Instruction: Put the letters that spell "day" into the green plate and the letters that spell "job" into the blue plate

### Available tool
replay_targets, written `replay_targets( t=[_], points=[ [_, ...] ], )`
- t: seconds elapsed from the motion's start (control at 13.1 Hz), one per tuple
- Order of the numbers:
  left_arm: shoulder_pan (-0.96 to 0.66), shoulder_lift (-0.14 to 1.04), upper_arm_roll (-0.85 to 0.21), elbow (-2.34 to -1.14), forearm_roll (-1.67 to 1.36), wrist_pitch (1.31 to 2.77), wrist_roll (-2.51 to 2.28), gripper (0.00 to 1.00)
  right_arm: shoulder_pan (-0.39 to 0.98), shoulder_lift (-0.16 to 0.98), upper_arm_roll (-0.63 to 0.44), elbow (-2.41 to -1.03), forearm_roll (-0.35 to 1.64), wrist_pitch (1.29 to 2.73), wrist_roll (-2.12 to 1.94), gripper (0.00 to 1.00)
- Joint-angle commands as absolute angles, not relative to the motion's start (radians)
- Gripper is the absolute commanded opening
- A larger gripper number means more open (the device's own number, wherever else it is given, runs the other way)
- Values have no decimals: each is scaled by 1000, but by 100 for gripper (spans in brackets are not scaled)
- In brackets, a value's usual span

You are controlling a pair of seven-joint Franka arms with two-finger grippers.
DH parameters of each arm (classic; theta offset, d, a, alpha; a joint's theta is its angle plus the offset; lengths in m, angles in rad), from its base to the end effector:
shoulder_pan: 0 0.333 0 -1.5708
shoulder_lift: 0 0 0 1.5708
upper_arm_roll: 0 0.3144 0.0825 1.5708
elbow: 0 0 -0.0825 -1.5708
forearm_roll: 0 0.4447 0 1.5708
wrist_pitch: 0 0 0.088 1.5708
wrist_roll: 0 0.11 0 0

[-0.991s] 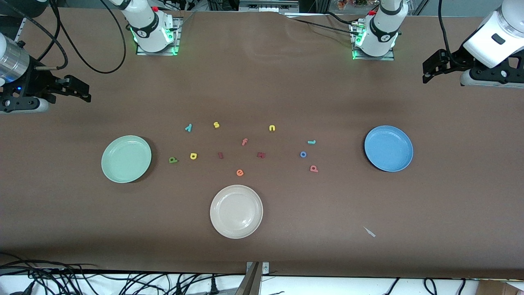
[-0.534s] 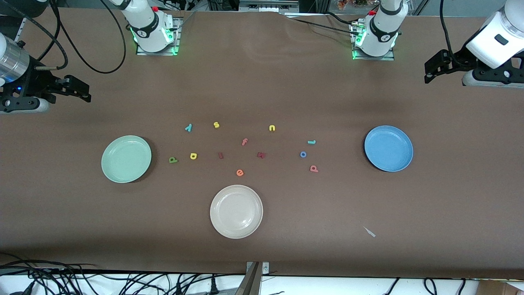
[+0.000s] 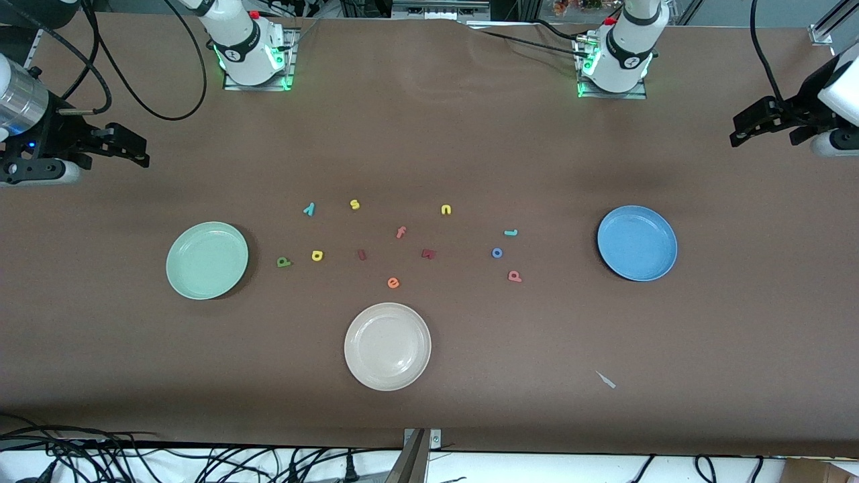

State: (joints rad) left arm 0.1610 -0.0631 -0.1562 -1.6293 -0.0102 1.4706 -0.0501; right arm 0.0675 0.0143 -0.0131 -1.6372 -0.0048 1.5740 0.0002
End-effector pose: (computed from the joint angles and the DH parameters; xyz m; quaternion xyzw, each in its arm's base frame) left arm 0.5842 -0.0010 0.6182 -0.9985 -0.0275 0.0482 0.0009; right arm 0.6152 0.0330 0.5761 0.9989 0.0272 -0.0387 0.0035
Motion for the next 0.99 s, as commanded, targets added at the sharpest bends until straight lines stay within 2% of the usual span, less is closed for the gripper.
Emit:
replay_targets(
  t=[0.0, 0.91],
  points=[
    [158, -51, -169, -1598, 11, 1448, -46, 100, 61, 2, -8, -1651, -9, 1578, 3, 100],
    [150, -52, -175, -1597, 11, 1448, -58, 100, 63, 2, -8, -1651, -9, 1580, 3, 100]
  ],
)
